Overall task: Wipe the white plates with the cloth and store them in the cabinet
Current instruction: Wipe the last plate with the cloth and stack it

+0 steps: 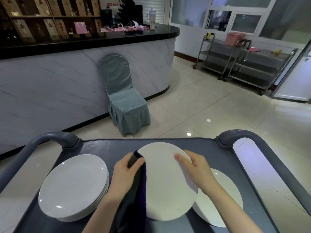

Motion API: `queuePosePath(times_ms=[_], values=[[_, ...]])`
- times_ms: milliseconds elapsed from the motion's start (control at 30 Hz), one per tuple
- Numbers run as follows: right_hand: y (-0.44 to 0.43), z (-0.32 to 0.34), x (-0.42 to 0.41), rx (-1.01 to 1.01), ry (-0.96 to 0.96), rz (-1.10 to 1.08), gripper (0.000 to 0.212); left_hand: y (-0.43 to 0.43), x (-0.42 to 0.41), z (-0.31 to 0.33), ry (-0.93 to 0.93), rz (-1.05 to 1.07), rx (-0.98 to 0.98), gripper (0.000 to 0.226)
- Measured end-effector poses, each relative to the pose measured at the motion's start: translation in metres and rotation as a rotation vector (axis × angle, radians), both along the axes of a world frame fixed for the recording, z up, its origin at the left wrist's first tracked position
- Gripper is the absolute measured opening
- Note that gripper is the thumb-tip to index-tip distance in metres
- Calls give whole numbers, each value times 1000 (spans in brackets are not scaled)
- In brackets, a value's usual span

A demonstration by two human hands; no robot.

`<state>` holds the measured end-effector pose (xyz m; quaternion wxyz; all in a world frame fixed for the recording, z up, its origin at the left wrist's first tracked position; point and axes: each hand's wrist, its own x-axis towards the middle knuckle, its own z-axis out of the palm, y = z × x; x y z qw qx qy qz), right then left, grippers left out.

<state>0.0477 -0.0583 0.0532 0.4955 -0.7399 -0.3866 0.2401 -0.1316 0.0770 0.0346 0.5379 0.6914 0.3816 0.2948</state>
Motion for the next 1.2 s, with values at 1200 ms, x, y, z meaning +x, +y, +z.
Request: queuePosePath(times_ms=[1200], values=[[13,4,-8,238,171,-171,33,-25,11,-18,-137,340,-393,20]])
